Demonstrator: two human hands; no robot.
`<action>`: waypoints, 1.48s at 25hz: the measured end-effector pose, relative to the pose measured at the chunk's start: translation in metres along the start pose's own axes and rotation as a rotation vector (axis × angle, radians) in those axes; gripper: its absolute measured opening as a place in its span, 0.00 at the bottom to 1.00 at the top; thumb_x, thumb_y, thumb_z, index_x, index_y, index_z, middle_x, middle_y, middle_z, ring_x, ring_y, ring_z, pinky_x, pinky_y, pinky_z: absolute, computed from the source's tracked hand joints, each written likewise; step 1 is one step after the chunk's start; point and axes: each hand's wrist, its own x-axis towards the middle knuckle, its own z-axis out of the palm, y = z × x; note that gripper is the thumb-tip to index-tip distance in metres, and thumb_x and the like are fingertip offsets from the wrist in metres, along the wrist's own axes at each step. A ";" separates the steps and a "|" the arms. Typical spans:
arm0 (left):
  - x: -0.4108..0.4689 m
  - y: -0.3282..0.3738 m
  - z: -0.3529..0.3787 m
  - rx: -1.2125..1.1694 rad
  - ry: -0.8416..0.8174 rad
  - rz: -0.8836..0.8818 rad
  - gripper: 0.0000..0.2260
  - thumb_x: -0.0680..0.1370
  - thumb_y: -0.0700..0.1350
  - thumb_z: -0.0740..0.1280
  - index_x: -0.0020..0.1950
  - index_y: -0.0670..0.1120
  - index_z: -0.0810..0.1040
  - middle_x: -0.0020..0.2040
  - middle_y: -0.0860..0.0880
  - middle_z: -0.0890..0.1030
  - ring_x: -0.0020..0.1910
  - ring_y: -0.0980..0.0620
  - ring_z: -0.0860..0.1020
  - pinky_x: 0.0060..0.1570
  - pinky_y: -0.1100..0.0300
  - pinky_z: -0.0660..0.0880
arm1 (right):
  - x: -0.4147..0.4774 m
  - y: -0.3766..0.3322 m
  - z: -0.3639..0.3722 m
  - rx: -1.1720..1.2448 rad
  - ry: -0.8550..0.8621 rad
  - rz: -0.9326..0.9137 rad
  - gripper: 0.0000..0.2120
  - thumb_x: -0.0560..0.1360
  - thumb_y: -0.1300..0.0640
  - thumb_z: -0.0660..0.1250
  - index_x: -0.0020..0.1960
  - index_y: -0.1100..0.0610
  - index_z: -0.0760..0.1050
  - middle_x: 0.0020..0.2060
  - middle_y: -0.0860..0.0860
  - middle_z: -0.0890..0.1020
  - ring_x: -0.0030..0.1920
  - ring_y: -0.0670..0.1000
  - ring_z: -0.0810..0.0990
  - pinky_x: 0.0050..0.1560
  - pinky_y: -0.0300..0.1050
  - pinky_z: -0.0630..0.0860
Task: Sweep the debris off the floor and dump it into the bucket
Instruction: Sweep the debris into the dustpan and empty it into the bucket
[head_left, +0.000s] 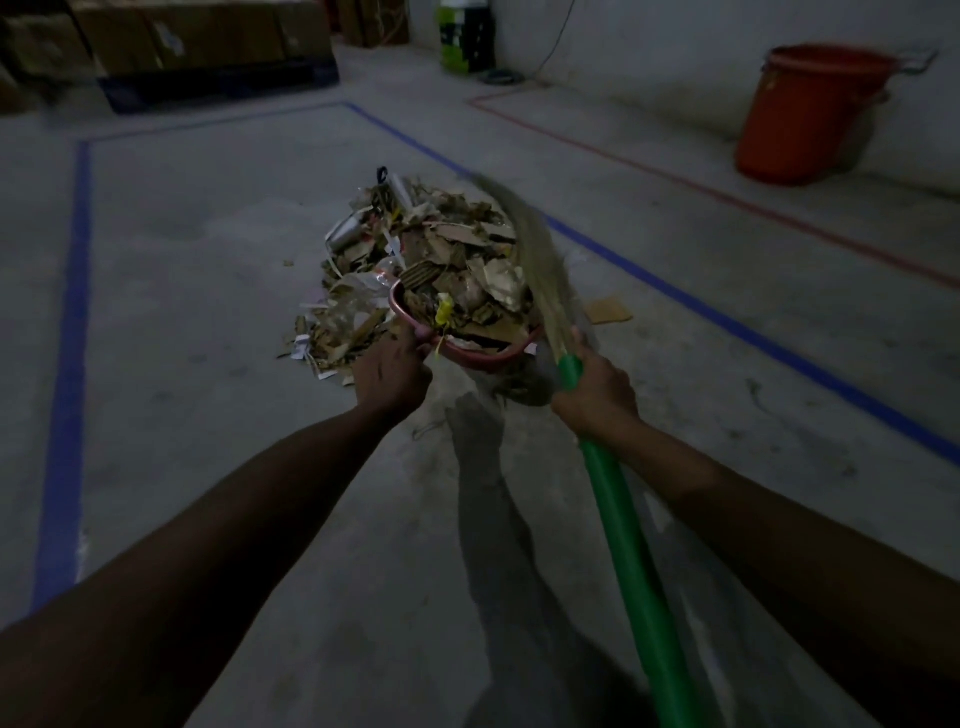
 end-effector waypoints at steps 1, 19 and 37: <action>-0.001 0.001 -0.001 -0.003 -0.002 -0.001 0.10 0.75 0.41 0.66 0.55 0.51 0.74 0.46 0.48 0.81 0.38 0.53 0.68 0.27 0.61 0.56 | 0.000 -0.001 -0.001 0.014 -0.007 0.027 0.47 0.73 0.58 0.72 0.83 0.43 0.47 0.66 0.58 0.77 0.60 0.61 0.79 0.50 0.45 0.74; 0.006 0.024 0.016 -0.120 0.040 -0.174 0.07 0.78 0.50 0.64 0.52 0.50 0.71 0.44 0.45 0.80 0.36 0.48 0.70 0.34 0.56 0.63 | -0.001 -0.004 0.005 -0.078 0.064 -0.093 0.50 0.73 0.52 0.72 0.81 0.39 0.41 0.64 0.57 0.74 0.53 0.56 0.75 0.47 0.48 0.73; 0.002 0.063 0.011 -0.152 -0.032 -0.120 0.05 0.79 0.47 0.65 0.53 0.49 0.74 0.45 0.47 0.79 0.38 0.49 0.73 0.35 0.56 0.66 | 0.009 0.021 0.005 -0.071 0.021 -0.081 0.52 0.72 0.50 0.73 0.80 0.38 0.38 0.68 0.57 0.75 0.63 0.61 0.77 0.56 0.51 0.76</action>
